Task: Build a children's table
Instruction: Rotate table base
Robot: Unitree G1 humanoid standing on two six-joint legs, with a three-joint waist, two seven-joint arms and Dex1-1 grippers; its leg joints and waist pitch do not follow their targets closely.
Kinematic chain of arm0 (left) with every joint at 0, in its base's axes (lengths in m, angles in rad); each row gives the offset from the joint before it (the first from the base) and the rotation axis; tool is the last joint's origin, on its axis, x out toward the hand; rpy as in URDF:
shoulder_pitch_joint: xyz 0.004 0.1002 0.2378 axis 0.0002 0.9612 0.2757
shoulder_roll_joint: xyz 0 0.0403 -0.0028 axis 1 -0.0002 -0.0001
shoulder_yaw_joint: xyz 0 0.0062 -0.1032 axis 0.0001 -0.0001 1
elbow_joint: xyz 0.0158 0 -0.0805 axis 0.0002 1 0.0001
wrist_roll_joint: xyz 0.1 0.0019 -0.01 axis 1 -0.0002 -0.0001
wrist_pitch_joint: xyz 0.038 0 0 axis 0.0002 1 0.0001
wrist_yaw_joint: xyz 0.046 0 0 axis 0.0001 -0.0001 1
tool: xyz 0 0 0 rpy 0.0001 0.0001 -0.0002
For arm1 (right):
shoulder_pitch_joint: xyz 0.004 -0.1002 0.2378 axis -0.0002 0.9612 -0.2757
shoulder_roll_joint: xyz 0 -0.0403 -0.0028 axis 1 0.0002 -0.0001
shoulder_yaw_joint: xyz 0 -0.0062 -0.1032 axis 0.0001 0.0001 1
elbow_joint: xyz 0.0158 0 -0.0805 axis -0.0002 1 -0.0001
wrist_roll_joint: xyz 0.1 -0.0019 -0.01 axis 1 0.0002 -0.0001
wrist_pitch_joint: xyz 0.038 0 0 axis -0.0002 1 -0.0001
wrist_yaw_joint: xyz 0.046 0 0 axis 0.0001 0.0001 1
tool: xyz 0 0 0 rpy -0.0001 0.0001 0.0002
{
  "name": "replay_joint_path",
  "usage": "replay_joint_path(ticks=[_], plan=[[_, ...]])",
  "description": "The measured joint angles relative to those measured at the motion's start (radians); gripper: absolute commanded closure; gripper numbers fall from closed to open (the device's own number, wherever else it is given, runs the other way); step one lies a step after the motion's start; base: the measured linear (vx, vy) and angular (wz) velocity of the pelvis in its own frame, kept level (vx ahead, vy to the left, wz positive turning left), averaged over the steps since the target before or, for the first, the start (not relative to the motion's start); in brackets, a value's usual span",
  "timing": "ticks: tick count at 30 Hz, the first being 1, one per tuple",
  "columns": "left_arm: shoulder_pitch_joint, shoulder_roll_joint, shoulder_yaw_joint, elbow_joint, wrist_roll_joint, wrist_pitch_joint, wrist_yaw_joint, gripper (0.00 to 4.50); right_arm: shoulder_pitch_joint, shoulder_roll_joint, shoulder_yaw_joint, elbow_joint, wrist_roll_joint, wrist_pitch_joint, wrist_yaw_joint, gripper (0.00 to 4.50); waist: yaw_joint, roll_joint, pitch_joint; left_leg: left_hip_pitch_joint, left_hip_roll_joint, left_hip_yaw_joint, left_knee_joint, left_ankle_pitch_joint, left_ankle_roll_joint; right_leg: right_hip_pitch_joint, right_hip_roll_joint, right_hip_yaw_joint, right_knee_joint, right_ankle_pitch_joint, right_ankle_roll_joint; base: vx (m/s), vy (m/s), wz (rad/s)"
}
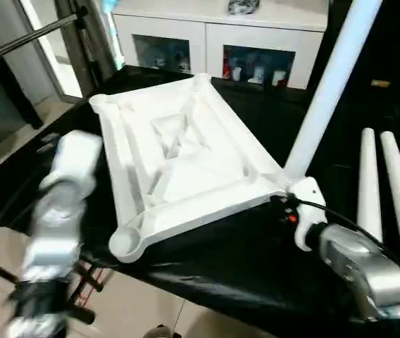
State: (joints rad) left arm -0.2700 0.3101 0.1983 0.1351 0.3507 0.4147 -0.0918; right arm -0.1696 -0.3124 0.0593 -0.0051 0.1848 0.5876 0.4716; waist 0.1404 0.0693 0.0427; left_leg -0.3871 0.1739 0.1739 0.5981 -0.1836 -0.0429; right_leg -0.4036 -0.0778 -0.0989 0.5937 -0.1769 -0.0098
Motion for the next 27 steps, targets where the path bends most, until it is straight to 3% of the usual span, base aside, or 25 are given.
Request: replay_joint_path(ticks=[5,8,12,19,27], plan=[[0.051,0.004,-0.031,-0.005,-0.002,0.097,-0.077,2.25,-0.033,0.023,0.001,0.035,-0.016,0.010,-0.036,0.93,0.000,-0.005,0.001,0.000,0.000,0.000,0.000,0.000,0.000,0.000,0.000,0.001,0.000,0.000,0.000,0.000,0.000,0.00],[0.082,0.009,-0.087,-0.057,-0.042,0.161,-0.187,2.25,-0.040,0.026,0.004,0.044,-0.019,0.011,-0.045,0.93,0.000,-0.006,0.001,0.001,0.000,0.000,0.000,0.000,0.000,0.000,0.000,0.001,0.000,0.000,0.000,0.000,0.000,0.00],[0.103,0.040,-0.196,-0.106,-0.104,0.117,-0.349,2.25,-0.044,0.027,0.004,0.050,-0.025,0.011,-0.052,0.93,0.002,-0.007,0.001,0.001,0.000,0.000,-0.001,0.000,0.000,0.001,0.000,0.001,0.000,0.000,0.000,0.000,0.000,0.00],[0.091,-0.006,-0.274,-0.121,-0.161,0.104,-0.445,2.25,-0.047,0.015,-0.002,0.047,-0.025,0.017,-0.052,0.93,0.004,-0.007,0.001,0.000,-0.001,0.000,-0.001,0.000,0.000,0.002,0.000,0.002,0.000,0.000,0.000,0.000,0.000,0.00],[-0.011,-0.050,-0.345,-0.045,-0.184,-0.004,-0.483,2.25,-0.037,-0.016,-0.032,-0.049,-0.017,0.069,-0.054,0.93,0.001,-0.008,0.001,0.000,-0.001,0.000,-0.001,0.000,0.000,0.001,0.000,0.002,0.001,0.000,0.000,0.000,0.000,0.00]])
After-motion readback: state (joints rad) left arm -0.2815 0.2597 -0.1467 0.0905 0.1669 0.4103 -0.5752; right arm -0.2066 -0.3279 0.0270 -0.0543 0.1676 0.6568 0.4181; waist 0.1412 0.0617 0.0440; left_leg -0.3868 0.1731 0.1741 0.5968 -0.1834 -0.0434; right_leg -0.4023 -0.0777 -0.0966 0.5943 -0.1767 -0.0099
